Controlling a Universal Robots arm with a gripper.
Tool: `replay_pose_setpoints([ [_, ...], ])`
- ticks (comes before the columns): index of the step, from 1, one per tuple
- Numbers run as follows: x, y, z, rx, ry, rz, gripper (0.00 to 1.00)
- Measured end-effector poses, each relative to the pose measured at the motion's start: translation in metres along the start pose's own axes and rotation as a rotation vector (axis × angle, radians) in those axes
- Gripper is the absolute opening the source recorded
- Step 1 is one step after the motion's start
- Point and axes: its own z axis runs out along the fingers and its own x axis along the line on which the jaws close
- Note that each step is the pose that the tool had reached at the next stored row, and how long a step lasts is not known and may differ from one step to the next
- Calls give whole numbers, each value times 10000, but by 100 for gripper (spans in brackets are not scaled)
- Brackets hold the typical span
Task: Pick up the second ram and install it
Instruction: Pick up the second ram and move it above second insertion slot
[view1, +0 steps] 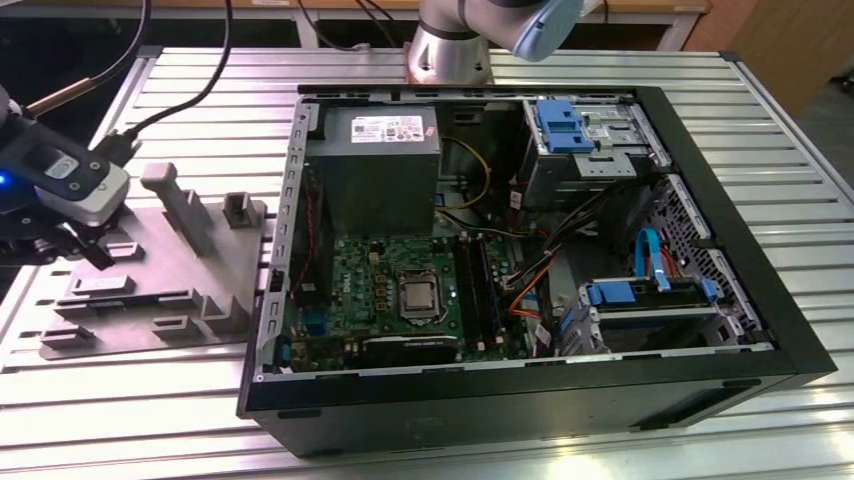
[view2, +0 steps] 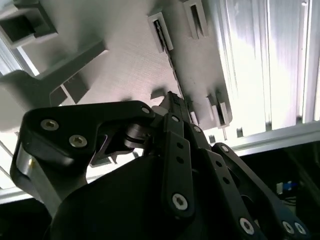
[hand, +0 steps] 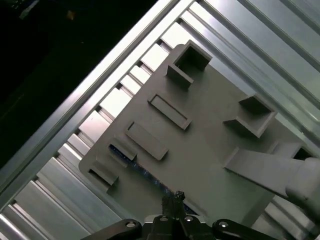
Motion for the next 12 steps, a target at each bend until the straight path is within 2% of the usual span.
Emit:
replay_pose_setpoints([
  [12,1,-2,39,-59,98,-2183,10],
])
